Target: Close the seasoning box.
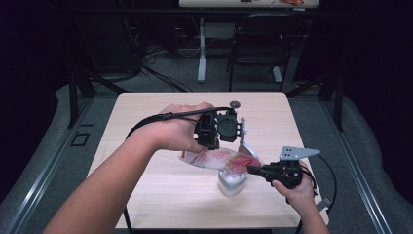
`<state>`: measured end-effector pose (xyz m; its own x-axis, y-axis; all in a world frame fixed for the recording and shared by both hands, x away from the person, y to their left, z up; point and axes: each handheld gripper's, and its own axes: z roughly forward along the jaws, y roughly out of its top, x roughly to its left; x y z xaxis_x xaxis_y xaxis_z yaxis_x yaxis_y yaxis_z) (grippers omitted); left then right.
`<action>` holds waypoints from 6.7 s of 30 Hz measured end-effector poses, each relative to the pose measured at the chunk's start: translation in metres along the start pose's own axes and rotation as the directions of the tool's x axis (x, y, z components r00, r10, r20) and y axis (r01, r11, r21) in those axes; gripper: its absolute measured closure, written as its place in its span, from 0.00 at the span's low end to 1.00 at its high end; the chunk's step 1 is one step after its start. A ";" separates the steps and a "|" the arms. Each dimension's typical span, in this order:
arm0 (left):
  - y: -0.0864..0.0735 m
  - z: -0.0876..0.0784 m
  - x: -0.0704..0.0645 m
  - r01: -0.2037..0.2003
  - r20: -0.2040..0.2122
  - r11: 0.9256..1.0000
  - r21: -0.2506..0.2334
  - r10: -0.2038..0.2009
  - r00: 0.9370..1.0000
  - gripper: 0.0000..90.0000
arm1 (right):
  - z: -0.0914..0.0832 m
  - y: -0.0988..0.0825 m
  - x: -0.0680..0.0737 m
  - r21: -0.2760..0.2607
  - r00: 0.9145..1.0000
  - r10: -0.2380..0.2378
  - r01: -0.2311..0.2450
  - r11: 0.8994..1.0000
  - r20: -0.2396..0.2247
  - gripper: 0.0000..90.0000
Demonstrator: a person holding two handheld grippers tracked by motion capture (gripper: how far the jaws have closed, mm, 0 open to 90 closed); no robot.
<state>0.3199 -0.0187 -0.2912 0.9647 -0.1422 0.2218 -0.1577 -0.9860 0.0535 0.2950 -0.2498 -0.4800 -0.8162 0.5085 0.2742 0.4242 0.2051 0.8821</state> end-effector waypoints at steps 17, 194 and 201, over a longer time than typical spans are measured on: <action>-0.005 -0.006 -0.002 0.008 -0.003 1.000 0.004 -0.008 1.000 1.00 | 0.003 0.003 0.006 -0.001 1.000 -0.014 0.014 1.000 -0.018 1.00; -0.001 0.000 -0.001 0.020 -0.021 1.000 -0.021 -0.020 1.000 1.00 | 0.011 0.002 0.008 0.029 0.999 -0.012 0.013 0.999 -0.038 1.00; -0.002 0.000 -0.001 0.024 -0.022 1.000 -0.019 -0.024 0.999 0.97 | 0.011 0.002 0.008 0.033 0.999 -0.008 0.010 0.999 -0.042 1.00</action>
<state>0.3194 -0.0162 -0.2913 0.9634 -0.1161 0.2416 -0.1384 -0.9874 0.0772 0.2941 -0.2360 -0.4805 -0.8356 0.4710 0.2828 0.4287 0.2372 0.8717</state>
